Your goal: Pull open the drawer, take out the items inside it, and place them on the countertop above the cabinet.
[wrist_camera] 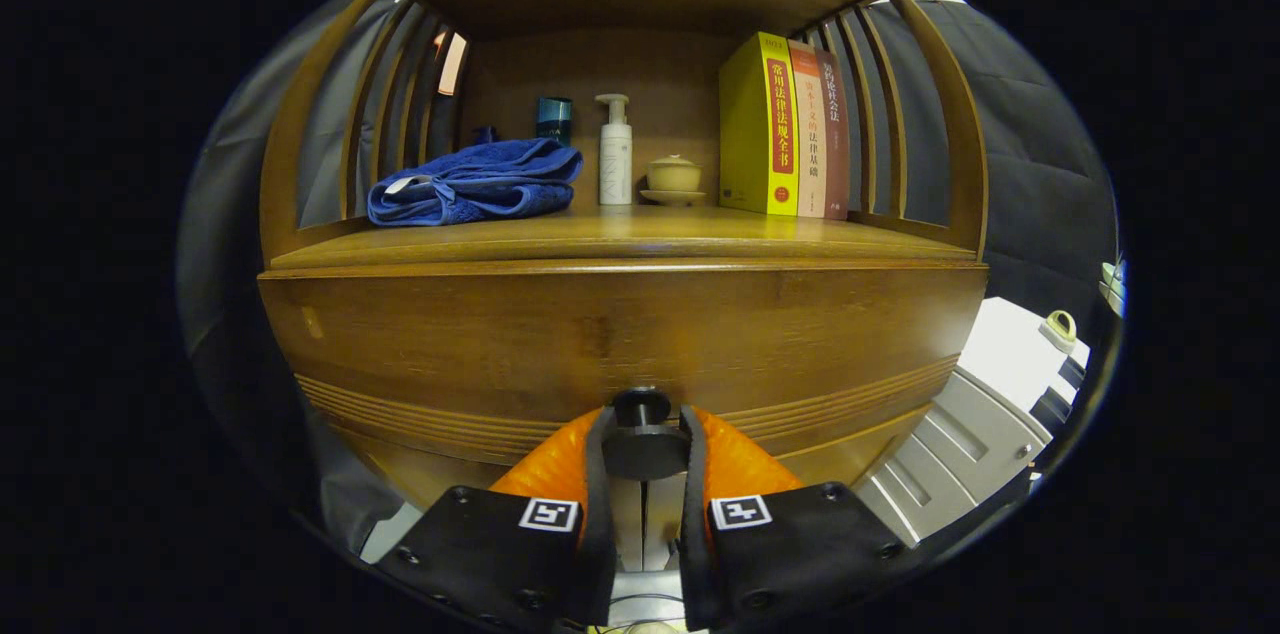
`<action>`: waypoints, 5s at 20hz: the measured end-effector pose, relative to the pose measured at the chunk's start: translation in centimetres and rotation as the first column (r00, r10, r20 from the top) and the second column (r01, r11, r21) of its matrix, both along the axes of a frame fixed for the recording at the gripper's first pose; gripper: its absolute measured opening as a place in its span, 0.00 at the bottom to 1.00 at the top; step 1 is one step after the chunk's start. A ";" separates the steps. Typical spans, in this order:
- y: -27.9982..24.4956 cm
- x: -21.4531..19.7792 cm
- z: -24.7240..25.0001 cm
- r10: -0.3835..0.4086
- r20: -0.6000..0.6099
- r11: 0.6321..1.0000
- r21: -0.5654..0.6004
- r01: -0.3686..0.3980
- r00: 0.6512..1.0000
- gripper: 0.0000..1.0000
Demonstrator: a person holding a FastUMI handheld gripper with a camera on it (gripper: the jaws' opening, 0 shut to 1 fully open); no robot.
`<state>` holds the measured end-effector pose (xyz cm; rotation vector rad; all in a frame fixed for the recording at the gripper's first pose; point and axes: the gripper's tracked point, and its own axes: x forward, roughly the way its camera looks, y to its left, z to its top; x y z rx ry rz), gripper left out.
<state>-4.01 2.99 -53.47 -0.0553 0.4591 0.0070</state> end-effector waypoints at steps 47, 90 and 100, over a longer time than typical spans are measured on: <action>-2.2 -20.5 3.6 0.027 -0.196 1.000 0.002 -0.027 0.980 0.35; -2.7 -6.5 18.8 0.093 -0.130 0.992 -0.073 -0.103 0.987 0.99; 1.3 -4.1 5.9 0.152 -0.583 0.987 0.041 -0.158 0.798 0.99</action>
